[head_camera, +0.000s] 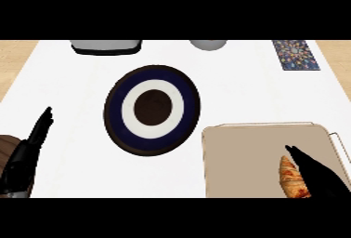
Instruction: Pick the croissant from the tray and place it in the plate
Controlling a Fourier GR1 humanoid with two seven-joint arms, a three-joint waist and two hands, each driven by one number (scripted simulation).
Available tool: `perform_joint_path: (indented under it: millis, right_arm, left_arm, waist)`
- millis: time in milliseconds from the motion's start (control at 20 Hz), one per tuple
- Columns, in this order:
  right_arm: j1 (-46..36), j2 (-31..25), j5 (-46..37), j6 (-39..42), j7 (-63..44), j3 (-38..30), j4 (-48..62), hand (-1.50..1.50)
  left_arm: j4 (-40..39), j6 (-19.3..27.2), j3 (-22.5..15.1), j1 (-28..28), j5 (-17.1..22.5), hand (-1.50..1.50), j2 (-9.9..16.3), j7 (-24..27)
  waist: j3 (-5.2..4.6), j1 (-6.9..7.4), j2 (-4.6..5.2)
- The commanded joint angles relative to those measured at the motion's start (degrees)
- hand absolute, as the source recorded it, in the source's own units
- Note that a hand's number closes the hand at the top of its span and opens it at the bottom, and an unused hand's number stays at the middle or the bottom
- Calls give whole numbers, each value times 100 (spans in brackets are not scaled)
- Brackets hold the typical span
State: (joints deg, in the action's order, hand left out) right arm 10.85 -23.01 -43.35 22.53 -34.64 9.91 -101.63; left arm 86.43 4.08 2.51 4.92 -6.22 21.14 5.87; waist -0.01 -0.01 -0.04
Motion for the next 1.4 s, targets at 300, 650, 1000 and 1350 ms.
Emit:
perform_joint_path:
  millis: [300,650,1000,1350]
  right_arm:
    - [-72,31,58,-277,1245,-524,624,150]
    - [-195,342,-590,-455,1227,-332,729,150]
    - [-2859,-25,265,-148,3318,-491,2346,150]
    - [-4031,-166,386,-1253,4910,-1189,3969,150]
  left_arm:
    - [-242,-332,339,309,-95,0,-119,609]
    - [-380,-369,474,129,-298,0,-306,605]
    - [-178,-476,-76,-500,-404,0,-388,332]
    - [-342,-381,-23,-561,-442,0,-436,321]
  waist:
    - [2,10,0]
    - [1,5,1]
    - [70,872,289]
    - [47,687,247]
